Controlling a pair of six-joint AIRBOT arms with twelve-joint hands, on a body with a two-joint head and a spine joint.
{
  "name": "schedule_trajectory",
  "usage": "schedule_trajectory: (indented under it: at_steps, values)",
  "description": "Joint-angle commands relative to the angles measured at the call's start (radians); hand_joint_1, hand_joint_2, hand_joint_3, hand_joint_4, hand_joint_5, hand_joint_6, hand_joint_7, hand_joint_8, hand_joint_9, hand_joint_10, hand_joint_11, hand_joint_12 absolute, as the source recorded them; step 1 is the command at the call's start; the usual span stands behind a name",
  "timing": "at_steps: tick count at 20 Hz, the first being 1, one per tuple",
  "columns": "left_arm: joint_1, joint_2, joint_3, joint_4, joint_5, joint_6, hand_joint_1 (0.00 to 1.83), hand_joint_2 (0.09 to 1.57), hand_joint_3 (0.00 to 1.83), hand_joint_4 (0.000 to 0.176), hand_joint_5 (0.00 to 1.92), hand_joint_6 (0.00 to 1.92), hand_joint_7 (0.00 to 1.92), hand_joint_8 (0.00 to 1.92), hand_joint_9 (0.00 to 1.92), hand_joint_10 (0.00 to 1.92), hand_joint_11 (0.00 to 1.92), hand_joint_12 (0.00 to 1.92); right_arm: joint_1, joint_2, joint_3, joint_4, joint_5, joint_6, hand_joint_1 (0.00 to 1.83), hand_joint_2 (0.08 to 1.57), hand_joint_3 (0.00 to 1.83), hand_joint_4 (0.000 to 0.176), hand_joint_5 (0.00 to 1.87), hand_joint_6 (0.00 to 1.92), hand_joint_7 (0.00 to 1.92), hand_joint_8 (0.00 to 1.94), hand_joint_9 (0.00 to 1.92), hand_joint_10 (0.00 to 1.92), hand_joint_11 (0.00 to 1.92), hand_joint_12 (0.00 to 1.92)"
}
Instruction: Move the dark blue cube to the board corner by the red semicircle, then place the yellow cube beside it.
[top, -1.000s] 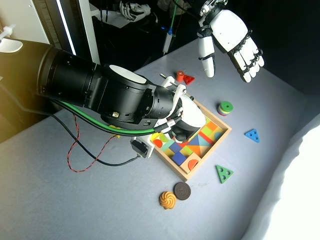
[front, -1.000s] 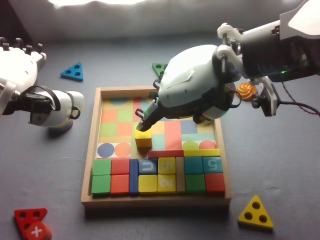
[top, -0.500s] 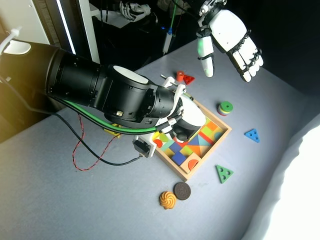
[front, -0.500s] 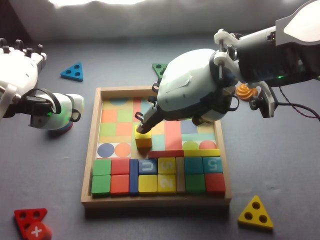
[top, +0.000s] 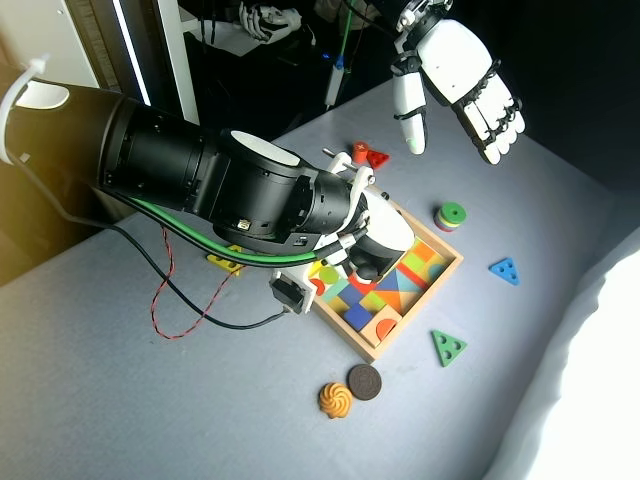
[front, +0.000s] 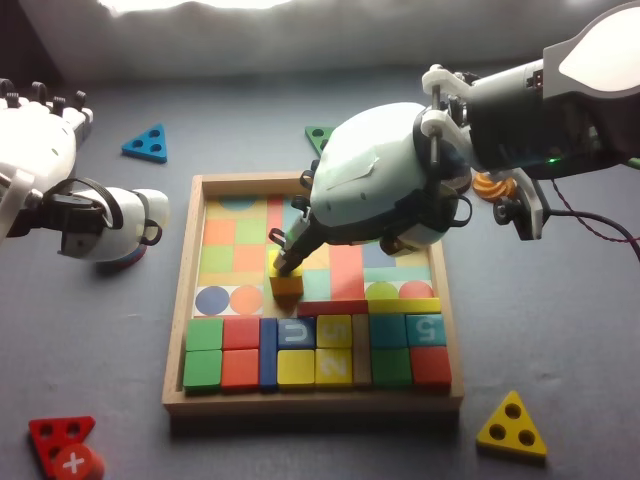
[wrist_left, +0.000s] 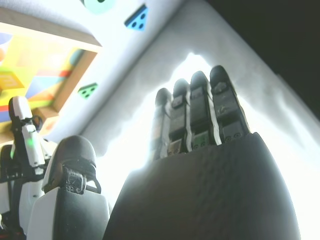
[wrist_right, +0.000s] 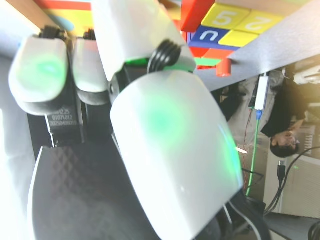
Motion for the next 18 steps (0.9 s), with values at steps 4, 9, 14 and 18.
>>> schedule_trajectory:
  at_steps: [4, 9, 14, 18]
  values:
    - [-0.009, 0.010, -0.010, 0.079, -0.053, -0.001, 0.00, 1.27, 0.00, 0.000, 0.12, 0.00, 0.11, 0.01, 0.07, 0.01, 0.02, 0.02, -0.005, 0.010, 0.004, 0.033, -0.024, -0.005, 1.64, 1.15, 0.00, 0.000, 0.48, 0.00, 1.06, 1.94, 1.30, 1.92, 1.40, 1.92]
    - [-0.009, 0.010, -0.009, 0.077, -0.055, -0.001, 0.00, 1.28, 0.00, 0.000, 0.12, 0.00, 0.11, 0.00, 0.08, 0.01, 0.02, 0.03, -0.019, 0.010, 0.038, 0.034, -0.018, -0.007, 1.64, 1.14, 0.00, 0.000, 0.48, 0.01, 1.07, 1.82, 1.31, 1.92, 1.38, 1.92]
    - [-0.013, 0.010, -0.009, 0.071, -0.056, -0.001, 0.00, 1.27, 0.00, 0.000, 0.10, 0.00, 0.09, 0.00, 0.06, 0.00, 0.00, 0.02, -0.022, 0.011, 0.094, 0.035, -0.004, -0.028, 1.65, 1.14, 0.00, 0.000, 0.45, 0.00, 1.10, 1.94, 1.33, 1.92, 1.43, 1.92]
    - [-0.014, 0.010, -0.009, 0.069, -0.059, -0.002, 0.00, 1.26, 0.00, 0.000, 0.14, 0.00, 0.12, 0.00, 0.08, 0.00, 0.00, 0.05, -0.021, 0.013, 0.103, 0.036, -0.007, -0.028, 1.63, 1.15, 0.00, 0.000, 0.50, 0.01, 1.04, 1.79, 1.30, 1.92, 1.38, 1.92]
